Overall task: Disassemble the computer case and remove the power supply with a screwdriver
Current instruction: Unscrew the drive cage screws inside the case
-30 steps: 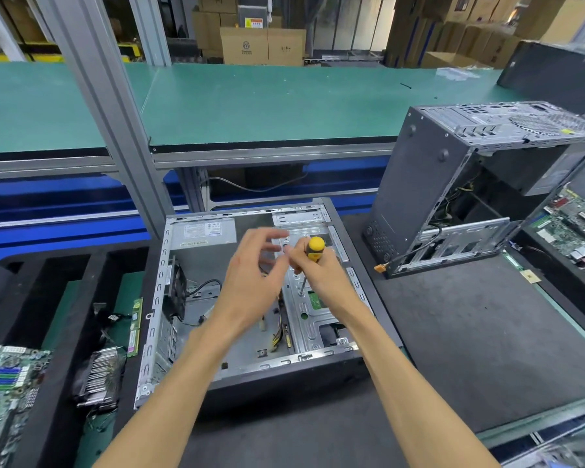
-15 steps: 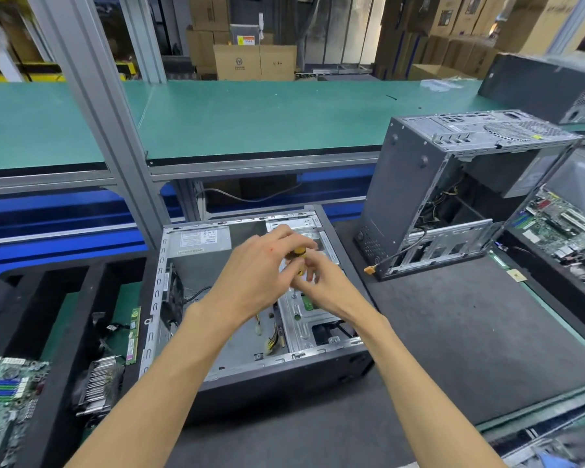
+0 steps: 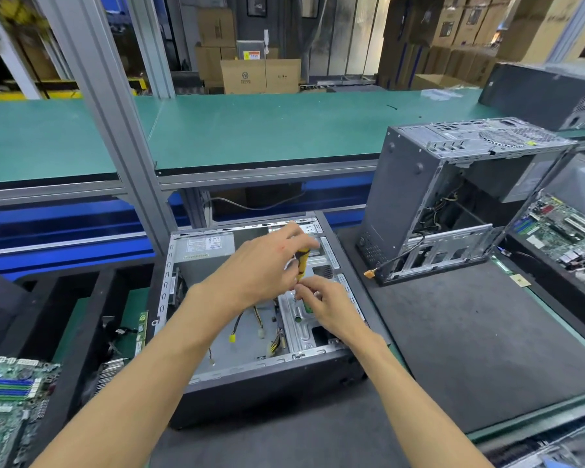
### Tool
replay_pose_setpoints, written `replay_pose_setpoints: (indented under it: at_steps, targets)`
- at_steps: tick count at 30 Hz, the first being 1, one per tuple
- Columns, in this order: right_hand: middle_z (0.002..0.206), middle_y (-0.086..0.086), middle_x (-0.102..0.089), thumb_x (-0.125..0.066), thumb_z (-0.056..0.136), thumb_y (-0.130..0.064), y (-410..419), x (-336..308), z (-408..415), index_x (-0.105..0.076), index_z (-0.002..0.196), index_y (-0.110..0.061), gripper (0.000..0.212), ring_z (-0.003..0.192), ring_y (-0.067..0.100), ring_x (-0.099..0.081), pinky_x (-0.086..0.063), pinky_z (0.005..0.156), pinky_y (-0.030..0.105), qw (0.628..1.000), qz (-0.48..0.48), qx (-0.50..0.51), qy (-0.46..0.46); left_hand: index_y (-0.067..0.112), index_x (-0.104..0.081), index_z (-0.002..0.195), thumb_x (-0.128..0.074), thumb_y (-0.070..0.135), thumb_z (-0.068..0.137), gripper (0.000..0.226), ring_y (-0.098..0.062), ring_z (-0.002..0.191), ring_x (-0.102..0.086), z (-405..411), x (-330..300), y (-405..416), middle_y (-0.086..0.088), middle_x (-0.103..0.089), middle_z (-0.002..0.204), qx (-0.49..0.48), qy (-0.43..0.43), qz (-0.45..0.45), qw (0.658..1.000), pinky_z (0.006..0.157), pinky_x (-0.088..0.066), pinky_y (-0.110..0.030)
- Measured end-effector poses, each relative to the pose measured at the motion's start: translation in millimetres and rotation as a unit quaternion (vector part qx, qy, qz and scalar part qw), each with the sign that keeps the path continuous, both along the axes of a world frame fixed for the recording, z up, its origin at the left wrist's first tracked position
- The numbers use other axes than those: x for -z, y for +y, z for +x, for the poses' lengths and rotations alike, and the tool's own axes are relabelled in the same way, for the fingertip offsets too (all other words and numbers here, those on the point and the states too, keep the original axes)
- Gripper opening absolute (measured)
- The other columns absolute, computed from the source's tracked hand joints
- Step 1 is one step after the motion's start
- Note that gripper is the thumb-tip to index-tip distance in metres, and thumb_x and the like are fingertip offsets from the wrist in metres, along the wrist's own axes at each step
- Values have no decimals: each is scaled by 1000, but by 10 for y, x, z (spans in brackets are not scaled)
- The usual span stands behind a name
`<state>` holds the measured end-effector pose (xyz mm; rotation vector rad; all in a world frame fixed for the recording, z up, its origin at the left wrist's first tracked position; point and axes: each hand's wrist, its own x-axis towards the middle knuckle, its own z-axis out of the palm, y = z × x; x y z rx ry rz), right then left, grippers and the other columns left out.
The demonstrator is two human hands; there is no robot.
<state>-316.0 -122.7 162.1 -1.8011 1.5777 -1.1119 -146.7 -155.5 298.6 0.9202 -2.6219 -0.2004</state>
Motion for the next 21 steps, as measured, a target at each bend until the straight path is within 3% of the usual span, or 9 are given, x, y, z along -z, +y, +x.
replay_pose_setpoints:
  at_steps: [4, 8, 11, 13, 15, 17, 19, 21]
  targets:
    - [76, -13, -62, -56, 97, -46, 13, 18, 6, -59, 104, -42, 9, 66, 3, -59, -43, 60, 15, 1000, -9, 3, 10, 27, -61, 104, -60, 40, 95, 16, -15, 78, -58, -57, -32, -53, 12, -55, 89, -58, -2, -9, 998, 68, -50, -33]
    - [68, -15, -58, -62, 97, -43, 12, 14, -7, -61, 92, -40, 6, 58, 10, -52, -38, 55, 18, 998, -47, 25, 26, 25, -41, 79, -50, 68, 90, 45, -20, 67, -55, -136, -4, -71, 6, -56, 67, -139, -52, -53, 988, 55, -38, -32]
    - [66, -22, -59, -62, 99, -36, 20, 35, -3, -69, 94, -30, 11, 57, 7, -53, -36, 55, 13, 998, -56, 18, 14, 28, -50, 93, -49, 64, 92, 35, -13, 69, -51, -124, 9, -28, 11, -58, 91, -116, -36, -59, 991, 59, -36, -30]
    - [65, -19, -59, -57, 99, -39, 34, 27, 3, -70, 94, -30, 16, 58, 5, -55, -38, 56, 14, 998, -62, 18, 9, 32, -54, 117, -55, 44, 95, 25, -6, 69, -45, -78, 12, 11, 14, -52, 113, -46, -28, -27, 998, 63, -39, -28]
    - [64, -14, -57, -53, 99, -42, 42, -1, 10, -62, 89, -38, 15, 59, 7, -55, -40, 55, 19, 998, -60, 19, 18, 33, -55, 126, -55, 27, 96, 31, -5, 71, -45, -41, 2, 36, 15, -50, 119, -5, -29, -8, 1000, 64, -44, -27]
    - [65, -13, -57, -52, 101, -41, 46, -8, 36, -58, 89, -35, 15, 59, 10, -55, -40, 54, 21, 996, -60, 25, 61, 31, -59, 124, -54, 26, 98, 27, -7, 75, -52, -36, -29, 59, 13, -53, 114, -17, -24, -11, 1000, 68, -50, -31]
    - [64, -11, -56, -51, 100, -44, 58, -1, 70, -57, 86, -30, 21, 58, 10, -54, -35, 52, 18, 993, -62, 36, 89, 28, -61, 110, -54, 40, 98, 18, -13, 79, -59, -63, -48, 76, 11, -55, 98, -42, -23, -22, 999, 70, -50, -33]
    - [60, -10, -52, -45, 97, -51, 76, 13, 90, -56, 81, -25, 32, 55, 12, -50, -30, 49, 18, 992, -66, 51, 93, 27, -52, 94, -52, 56, 95, 29, -16, 76, -59, -95, -33, 63, 11, -56, 81, -72, -45, -52, 995, 67, -47, -33]
